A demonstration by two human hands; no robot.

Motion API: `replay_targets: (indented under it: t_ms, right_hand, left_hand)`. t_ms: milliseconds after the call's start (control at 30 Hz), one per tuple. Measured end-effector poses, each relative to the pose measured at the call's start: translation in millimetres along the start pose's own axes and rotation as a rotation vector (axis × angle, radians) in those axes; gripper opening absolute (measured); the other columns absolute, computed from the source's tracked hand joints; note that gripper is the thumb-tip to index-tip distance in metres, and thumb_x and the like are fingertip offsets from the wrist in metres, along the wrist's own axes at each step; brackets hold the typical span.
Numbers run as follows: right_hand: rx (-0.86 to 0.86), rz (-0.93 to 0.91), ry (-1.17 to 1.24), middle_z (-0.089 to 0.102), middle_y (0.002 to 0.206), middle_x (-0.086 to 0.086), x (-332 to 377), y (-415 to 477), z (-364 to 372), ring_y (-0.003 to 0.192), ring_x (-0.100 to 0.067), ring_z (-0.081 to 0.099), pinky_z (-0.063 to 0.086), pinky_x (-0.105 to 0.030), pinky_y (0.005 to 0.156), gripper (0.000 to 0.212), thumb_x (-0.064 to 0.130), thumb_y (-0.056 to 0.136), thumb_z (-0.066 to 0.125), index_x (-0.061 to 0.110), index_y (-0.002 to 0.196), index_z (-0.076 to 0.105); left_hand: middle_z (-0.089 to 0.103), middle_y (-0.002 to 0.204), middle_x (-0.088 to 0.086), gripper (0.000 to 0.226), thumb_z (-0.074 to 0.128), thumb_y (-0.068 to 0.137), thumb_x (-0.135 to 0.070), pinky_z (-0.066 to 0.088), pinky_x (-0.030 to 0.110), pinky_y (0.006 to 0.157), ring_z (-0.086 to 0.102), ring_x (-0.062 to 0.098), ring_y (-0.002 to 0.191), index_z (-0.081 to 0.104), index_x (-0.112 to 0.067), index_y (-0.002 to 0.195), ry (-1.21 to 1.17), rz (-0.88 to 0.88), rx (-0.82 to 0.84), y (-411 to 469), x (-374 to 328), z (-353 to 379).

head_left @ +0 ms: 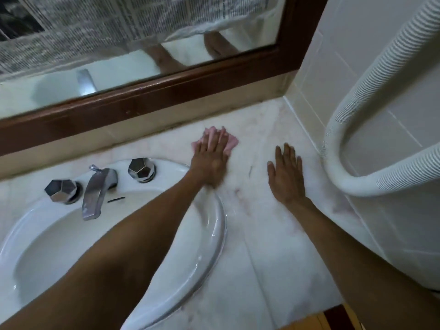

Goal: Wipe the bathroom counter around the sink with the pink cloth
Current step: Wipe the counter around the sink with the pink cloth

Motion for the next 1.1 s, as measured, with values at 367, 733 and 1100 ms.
replay_targets:
  t_ms: [367, 733, 1100]
  right_hand:
    - [-0.100, 0.010, -0.055, 0.027, 0.161, -0.016, 10, 26, 6, 0.150, -0.030, 0.024, 0.019, -0.049, 0.122, 0.057, 0.038, 0.104, 0.026, 0.008, 0.153, 0.031]
    - [-0.148, -0.008, 0.033, 0.030, 0.160, -0.013, 4, 26, 4, 0.150, -0.027, 0.025, 0.020, -0.047, 0.121, 0.054, 0.036, 0.103, 0.035, 0.011, 0.151, 0.037]
    - [-0.182, 0.020, -0.023, 0.031, 0.160, -0.014, 8, 27, 4, 0.150, -0.027, 0.025, 0.020, -0.047, 0.122, 0.055, 0.036, 0.103, 0.028, 0.010, 0.150, 0.038]
  left_hand:
    - [-0.007, 0.172, 0.016, 0.064, 0.016, 0.110, -0.046, -0.004, 0.061, 0.126, -0.010, 0.042, 0.158, -0.003, -0.019, 0.165, -0.128, -0.350, -0.080, 34, 13, -7]
    - [-0.006, 0.173, -0.011, 0.057, 0.013, 0.112, -0.045, -0.002, 0.050, 0.129, -0.014, 0.019, 0.160, 0.002, -0.030, 0.165, -0.009, 0.196, -0.065, 33, 27, -13]
    - [0.002, 0.174, 0.000, 0.059, 0.010, 0.110, -0.049, -0.001, 0.060, 0.127, -0.005, 0.026, 0.161, 0.008, -0.027, 0.165, -0.094, 0.157, -0.030, 112, -63, -6]
Point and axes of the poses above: each hand's wrist, its own y-axis towards the middle knuckle, its own z-axis out of the palm, x = y × z, the point moved 4 cm from there along y, towards the middle knuckle
